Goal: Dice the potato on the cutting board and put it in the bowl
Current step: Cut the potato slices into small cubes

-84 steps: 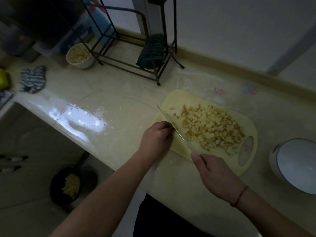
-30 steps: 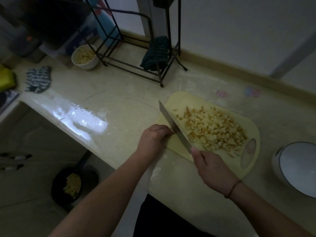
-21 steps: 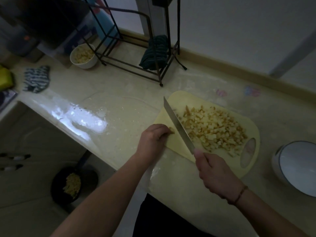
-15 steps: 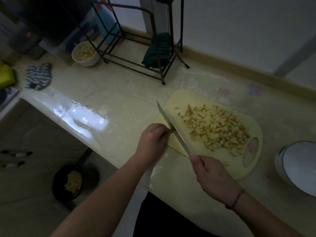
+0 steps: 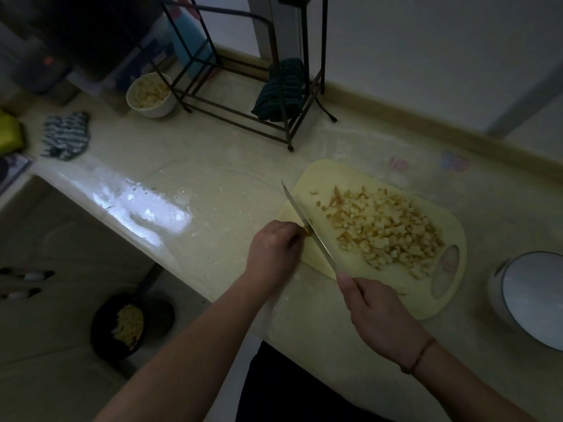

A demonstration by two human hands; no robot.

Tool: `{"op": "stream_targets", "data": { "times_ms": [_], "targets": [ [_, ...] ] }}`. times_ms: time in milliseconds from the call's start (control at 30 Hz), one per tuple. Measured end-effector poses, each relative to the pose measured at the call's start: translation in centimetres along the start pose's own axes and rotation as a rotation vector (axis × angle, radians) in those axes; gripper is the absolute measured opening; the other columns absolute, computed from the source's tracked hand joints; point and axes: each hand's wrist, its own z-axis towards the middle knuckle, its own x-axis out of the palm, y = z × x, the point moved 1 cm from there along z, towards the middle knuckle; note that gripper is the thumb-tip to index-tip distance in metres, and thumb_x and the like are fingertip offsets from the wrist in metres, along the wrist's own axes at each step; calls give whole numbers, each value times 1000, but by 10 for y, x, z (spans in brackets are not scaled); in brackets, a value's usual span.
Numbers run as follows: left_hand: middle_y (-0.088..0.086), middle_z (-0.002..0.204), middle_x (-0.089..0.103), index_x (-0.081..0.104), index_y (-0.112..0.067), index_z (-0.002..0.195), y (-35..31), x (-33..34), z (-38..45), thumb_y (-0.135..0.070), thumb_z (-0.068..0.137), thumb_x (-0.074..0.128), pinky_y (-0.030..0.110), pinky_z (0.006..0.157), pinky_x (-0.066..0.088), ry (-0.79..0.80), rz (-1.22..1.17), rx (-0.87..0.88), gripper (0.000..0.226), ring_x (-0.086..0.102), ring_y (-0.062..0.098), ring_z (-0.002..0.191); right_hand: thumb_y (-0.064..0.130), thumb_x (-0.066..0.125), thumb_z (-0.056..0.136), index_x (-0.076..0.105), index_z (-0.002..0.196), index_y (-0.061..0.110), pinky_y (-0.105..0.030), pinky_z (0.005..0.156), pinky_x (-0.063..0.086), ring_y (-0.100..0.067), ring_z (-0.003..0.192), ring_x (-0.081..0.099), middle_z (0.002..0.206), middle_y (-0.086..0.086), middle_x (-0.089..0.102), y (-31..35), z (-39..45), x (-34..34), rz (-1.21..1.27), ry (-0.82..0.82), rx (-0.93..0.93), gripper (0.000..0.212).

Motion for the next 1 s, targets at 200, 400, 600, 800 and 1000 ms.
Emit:
{"op": "stream_targets", "data": {
  "times_ms": [200,400,600,800,1000],
  "targets": [
    [5,76,72,78,-11,81,0,1,4,1,69,68,23,67,47,-9,-41,1,20,66,22,72,58,27,87,36,53,17,-19,50,32,-6,47,44,45,5,38,-6,8,7,8,32,18,54],
    [6,89,72,76,-8,87,6,5,7,-1,77,72,24,76,48,-40,-51,5,13,62,19,85,55,31,92,37,55,16,-19,49,29,-5,44,42,47,5,40,-9,16,3,19,67,51,55],
    [2,84,74,77,-10,88,6,8,11,-9,81,65,26,73,47,-17,-22,111,14,60,18,81,66,27,88,40,59,17,-20,41,29,-2,36,36,44,8,40,-16,11,-3,192,101,199,58],
    [2,86,74,77,-8,89,-5,22,26,-7,81,73,28,76,48,6,-106,193,8,59,15,83,64,35,91,39,62,16,-19,42,23,-13,38,28,49,-1,34,-20,3,-22,479,106,375,56],
    [3,88,71,78,-9,88,-14,32,40,-8,80,75,35,74,50,-35,-119,126,8,62,21,84,64,34,87,39,60,12,-25,45,30,-8,40,35,47,4,39,-18,4,-38,260,47,173,59]
  ]
}}
